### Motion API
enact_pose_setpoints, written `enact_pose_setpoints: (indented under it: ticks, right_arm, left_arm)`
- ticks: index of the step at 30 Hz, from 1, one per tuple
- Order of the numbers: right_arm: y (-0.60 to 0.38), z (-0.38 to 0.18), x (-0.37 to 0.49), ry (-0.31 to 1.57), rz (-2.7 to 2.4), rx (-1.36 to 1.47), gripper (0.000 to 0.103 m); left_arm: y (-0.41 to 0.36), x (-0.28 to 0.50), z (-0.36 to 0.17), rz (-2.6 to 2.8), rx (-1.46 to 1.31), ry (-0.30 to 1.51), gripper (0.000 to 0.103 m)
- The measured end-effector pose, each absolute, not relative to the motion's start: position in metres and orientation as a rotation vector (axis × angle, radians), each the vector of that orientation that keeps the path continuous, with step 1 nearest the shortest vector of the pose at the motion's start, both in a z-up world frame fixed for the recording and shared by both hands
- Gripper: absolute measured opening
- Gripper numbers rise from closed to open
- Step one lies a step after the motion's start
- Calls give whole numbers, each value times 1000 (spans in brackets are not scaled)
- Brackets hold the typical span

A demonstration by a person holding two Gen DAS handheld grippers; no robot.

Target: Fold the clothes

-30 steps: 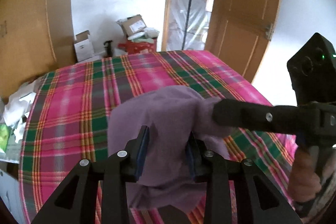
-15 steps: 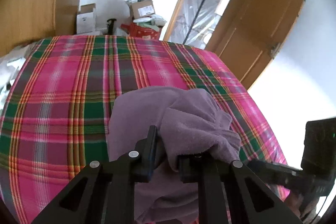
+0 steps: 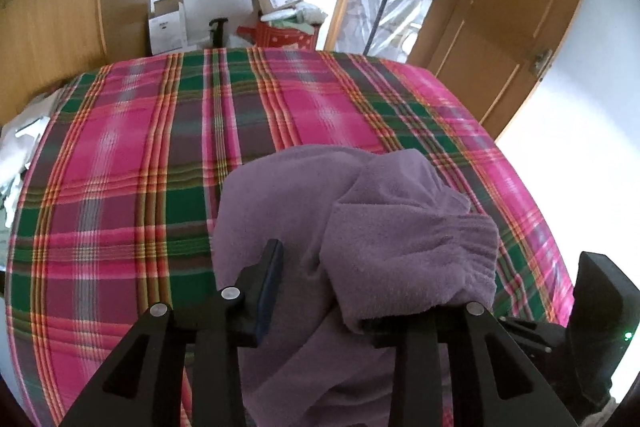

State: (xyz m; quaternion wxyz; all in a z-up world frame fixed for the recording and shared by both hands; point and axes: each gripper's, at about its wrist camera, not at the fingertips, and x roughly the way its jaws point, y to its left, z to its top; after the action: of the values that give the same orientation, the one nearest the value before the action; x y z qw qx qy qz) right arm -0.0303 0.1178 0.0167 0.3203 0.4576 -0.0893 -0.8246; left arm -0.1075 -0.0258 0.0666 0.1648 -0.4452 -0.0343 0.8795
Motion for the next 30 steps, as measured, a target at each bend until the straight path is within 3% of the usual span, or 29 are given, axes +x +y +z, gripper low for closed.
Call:
enact_pose_setpoints:
  ticks: [6,8,10,13,30]
  right_arm:
    - [106,17,-37,-187,-2163,1190,47]
    - [104,19,-37,-173,-2165,1180,36]
    - [107,21,-38,-188,-2169,1165,26]
    - [110,27,-34,-188,-2196,1136,13]
    - [161,132,-9,-87,-2583,732,9]
  left_arm:
    - [-17,-108,62,2500,-1275,1,36]
    - [-19,-109,62,2491,-1286,-27,35]
    - [-20,-109,64,2481,-1282,-65,21]
    - [-23,-108,70,2489,-1263,-100,14]
    - [-64,-83,137,2608,-1023,-394,11]
